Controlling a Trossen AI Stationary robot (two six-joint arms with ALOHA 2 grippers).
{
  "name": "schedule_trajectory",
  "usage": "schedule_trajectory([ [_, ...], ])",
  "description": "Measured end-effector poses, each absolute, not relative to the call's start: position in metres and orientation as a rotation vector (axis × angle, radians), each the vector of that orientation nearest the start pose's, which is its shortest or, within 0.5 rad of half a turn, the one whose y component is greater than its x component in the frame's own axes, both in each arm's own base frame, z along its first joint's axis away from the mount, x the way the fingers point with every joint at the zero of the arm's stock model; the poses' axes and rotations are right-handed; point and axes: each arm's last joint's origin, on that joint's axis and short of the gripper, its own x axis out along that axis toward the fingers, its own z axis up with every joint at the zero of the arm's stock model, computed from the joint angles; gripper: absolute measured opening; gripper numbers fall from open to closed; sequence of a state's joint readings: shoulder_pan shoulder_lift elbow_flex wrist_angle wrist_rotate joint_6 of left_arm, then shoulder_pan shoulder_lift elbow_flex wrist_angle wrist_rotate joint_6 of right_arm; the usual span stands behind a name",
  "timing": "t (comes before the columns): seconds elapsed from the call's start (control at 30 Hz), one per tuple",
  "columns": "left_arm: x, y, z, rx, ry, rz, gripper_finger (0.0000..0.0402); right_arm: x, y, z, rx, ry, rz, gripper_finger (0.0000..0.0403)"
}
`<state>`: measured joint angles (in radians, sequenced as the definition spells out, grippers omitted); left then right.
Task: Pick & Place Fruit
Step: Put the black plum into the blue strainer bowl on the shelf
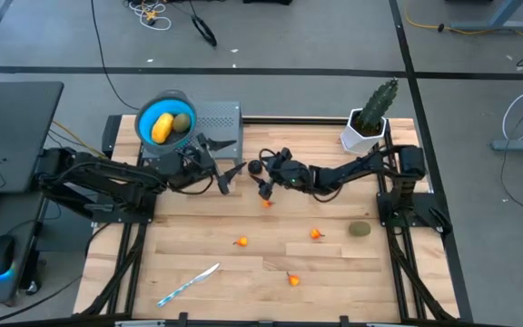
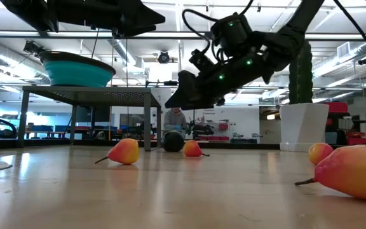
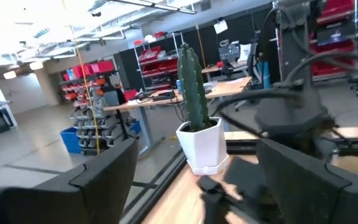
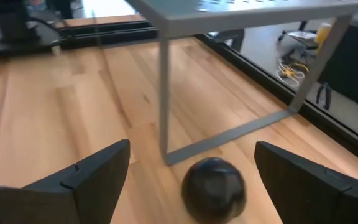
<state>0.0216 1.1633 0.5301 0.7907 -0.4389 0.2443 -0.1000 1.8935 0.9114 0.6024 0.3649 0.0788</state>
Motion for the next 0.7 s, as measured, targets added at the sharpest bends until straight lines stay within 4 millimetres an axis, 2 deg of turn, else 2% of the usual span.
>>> schedule_trajectory([
  [0.23, 0.242, 0.016, 0.263, 0.138, -0.106, 0.427, 0.0336, 0.391, -0.056, 0.139, 0.092, 0.391, -0.507, 0.0355],
  [0.47, 0.242, 0.010, 0.263, 0.050, -0.126, 0.374, 0.0336, 0.410, -0.060, 0.126, 0.085, 0.475, -0.557, 0.0355],
  [0.6, 0.243, 0.005, 0.261, 0.049, -0.111, 0.353, 0.0336, 0.408, -0.061, 0.114, 0.106, 0.531, -0.610, 0.0355],
  [0.7, 0.243, 0.001, 0.259, 0.034, -0.094, 0.335, 0.0336, 0.406, -0.063, 0.112, 0.123, 0.550, -0.647, 0.0355],
])
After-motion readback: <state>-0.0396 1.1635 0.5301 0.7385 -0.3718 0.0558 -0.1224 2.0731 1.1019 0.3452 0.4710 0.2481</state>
